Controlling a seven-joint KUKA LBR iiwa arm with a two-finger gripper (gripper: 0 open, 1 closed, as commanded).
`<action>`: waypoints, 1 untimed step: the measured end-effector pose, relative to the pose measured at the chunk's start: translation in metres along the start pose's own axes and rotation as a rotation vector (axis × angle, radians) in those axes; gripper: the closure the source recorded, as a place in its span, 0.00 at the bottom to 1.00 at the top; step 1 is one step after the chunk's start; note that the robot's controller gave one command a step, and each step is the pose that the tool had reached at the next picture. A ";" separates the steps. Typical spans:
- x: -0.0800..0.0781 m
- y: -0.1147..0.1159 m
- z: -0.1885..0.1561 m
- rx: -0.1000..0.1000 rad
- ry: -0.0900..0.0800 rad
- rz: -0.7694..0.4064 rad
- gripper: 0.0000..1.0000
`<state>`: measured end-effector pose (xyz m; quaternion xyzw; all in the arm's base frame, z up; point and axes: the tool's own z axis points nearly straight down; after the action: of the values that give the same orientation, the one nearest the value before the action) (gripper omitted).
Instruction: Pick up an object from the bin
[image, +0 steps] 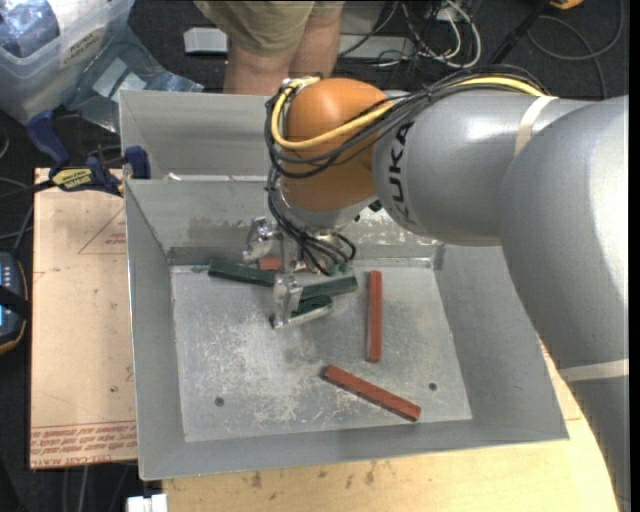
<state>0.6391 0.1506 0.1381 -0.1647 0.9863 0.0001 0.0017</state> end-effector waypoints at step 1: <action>0.010 -0.024 0.028 -0.004 -0.001 -0.073 0.00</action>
Offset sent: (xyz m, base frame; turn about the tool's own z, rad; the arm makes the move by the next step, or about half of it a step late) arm -0.0089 -0.0606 -0.0391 -0.2537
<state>0.6372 0.1247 0.1100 -0.2006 0.9797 0.0024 0.0020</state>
